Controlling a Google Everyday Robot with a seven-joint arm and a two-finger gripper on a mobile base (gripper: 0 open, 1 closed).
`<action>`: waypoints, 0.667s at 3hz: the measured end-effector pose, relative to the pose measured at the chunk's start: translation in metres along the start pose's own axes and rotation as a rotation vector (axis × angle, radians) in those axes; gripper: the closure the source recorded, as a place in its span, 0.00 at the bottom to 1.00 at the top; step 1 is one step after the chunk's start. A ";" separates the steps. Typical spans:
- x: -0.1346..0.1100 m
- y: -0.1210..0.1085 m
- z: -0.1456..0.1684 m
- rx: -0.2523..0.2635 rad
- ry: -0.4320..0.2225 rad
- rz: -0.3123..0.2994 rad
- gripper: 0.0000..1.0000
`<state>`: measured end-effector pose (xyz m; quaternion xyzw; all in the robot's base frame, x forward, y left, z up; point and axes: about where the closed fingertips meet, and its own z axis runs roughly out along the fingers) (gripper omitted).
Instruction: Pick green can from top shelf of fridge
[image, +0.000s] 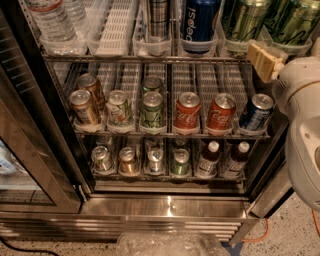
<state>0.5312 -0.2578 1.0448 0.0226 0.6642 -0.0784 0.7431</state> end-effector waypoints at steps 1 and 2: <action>0.000 -0.001 -0.002 0.003 -0.001 0.000 0.25; -0.001 -0.005 -0.001 0.015 -0.006 -0.002 0.28</action>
Offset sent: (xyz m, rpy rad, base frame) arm 0.0057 -0.0230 0.0053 -0.0053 -0.0296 -0.0625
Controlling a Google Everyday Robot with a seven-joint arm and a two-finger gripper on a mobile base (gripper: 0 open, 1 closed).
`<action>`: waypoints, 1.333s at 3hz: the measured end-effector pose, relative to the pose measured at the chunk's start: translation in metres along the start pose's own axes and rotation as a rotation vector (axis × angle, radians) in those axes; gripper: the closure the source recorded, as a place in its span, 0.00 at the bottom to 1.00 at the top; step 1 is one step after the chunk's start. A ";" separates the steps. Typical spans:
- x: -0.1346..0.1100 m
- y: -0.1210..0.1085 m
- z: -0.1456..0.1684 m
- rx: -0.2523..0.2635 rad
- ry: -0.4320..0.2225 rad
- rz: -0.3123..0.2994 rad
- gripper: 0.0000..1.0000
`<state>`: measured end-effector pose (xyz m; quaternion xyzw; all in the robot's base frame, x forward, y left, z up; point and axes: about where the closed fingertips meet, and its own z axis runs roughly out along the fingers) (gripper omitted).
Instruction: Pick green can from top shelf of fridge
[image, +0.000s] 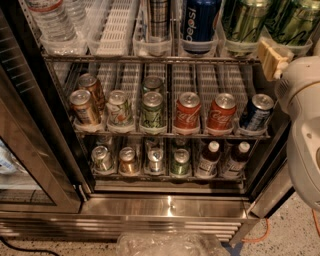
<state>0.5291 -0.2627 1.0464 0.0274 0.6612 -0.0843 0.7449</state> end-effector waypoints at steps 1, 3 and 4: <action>-0.001 -0.006 0.006 0.015 -0.010 -0.003 0.25; -0.004 -0.007 0.016 0.019 -0.027 0.001 0.26; -0.011 -0.001 0.028 0.007 -0.050 0.013 0.26</action>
Offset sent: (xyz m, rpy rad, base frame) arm 0.0197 -0.0159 0.0091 0.0002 -0.0402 -0.0312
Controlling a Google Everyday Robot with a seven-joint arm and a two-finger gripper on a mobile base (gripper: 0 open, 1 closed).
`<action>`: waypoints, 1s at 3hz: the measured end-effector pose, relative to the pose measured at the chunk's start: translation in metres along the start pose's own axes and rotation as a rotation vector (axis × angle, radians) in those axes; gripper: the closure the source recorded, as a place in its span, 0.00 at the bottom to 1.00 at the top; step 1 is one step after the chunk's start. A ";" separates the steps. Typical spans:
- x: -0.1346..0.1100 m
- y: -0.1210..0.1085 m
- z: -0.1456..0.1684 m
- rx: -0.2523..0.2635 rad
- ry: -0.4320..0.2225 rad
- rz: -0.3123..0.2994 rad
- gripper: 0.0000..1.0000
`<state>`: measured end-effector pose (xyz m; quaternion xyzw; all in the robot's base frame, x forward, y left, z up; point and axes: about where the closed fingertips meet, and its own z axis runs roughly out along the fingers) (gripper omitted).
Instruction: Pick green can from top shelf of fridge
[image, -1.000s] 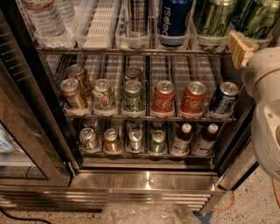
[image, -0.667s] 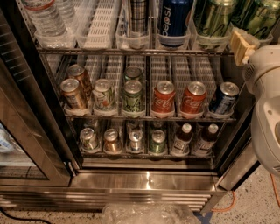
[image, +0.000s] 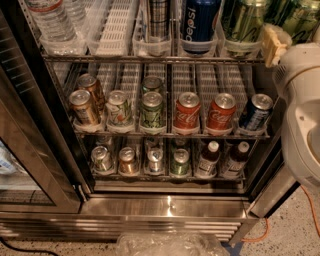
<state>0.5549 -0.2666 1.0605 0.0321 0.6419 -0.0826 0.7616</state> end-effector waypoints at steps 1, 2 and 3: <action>-0.008 0.013 0.017 -0.019 -0.027 0.020 0.26; -0.004 0.013 0.018 -0.018 -0.018 0.016 0.26; 0.005 0.010 0.018 -0.003 0.002 0.001 0.27</action>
Offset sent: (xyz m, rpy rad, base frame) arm 0.0247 0.0148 0.0116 0.0164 -0.0319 0.0335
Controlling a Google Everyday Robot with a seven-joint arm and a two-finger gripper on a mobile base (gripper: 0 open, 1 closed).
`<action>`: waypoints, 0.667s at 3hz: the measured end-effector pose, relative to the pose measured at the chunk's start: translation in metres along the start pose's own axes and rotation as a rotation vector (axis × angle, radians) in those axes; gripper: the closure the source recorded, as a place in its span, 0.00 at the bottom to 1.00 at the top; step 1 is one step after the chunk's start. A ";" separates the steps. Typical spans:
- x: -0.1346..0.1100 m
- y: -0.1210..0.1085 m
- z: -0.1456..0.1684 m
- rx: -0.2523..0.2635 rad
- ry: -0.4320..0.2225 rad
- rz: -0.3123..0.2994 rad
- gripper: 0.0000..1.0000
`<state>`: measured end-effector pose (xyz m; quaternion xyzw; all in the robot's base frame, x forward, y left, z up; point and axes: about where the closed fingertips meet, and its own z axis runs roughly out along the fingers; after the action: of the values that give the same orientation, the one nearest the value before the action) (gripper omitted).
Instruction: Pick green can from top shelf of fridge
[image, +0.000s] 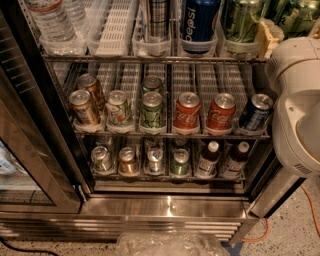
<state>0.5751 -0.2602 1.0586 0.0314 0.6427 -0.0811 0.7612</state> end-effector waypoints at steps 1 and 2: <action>0.000 -0.001 0.001 0.003 0.003 -0.002 0.34; 0.000 -0.001 0.001 0.003 0.003 -0.002 0.53</action>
Offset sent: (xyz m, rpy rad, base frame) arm 0.0006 -0.0010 0.0003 -0.0009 0.0034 -0.0037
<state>0.5758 -0.2611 1.0592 0.0322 0.6439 -0.0828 0.7600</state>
